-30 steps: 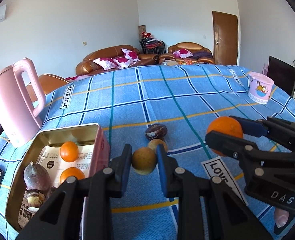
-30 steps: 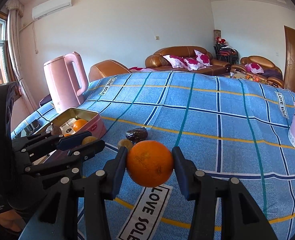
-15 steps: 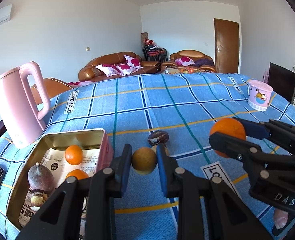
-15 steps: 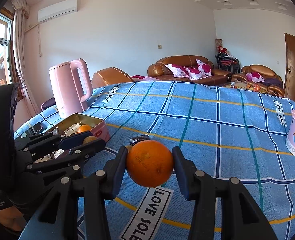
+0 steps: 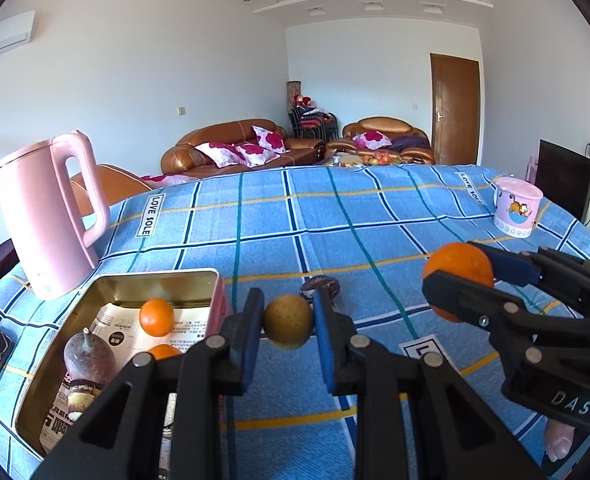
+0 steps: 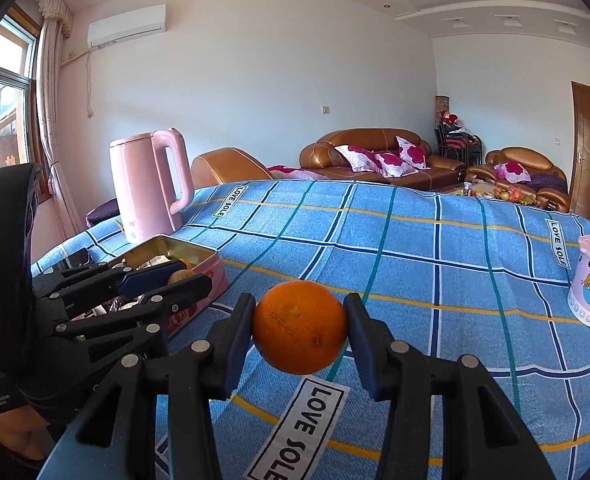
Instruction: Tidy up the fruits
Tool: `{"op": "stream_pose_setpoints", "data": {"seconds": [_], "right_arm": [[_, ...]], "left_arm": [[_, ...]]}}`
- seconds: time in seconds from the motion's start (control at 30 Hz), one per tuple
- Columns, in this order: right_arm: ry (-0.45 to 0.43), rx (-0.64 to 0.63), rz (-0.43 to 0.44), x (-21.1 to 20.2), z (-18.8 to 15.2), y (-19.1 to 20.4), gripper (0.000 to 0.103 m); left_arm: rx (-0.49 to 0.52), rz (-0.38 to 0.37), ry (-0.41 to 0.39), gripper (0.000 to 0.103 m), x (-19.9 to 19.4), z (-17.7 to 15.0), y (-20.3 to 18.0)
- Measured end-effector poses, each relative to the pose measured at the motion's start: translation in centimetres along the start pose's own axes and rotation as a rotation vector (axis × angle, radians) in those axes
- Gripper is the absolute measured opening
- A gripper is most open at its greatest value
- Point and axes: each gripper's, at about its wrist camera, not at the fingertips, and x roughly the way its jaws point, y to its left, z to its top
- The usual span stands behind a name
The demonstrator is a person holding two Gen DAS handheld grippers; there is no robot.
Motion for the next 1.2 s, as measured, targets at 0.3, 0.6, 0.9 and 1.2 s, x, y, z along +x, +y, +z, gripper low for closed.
{"op": "stream_pose_setpoints", "data": {"seconds": [0.3, 0.6, 0.9, 1.2], "right_arm": [[-0.022, -0.009, 0.006, -0.4, -0.1, 0.1, 0.048], [-0.042, -0.017, 0.011, -0.8, -0.2, 0.3, 0.048], [-0.077, -0.025, 0.011, -1.6, -0.4, 0.4, 0.048], [-0.112, -0.038, 0.017, -2.4, -0.4, 0.7, 0.048]], "left_arm": [[-0.009, -0.002, -0.03, 0.026, -0.6, 0.1, 0.2], [-0.015, -0.006, -0.068, 0.026, -1.3, -0.1, 0.4], [-0.02, -0.004, -0.094, 0.026, -1.8, -0.1, 0.3], [-0.022, -0.001, -0.13, 0.026, -2.4, -0.3, 0.3]]}}
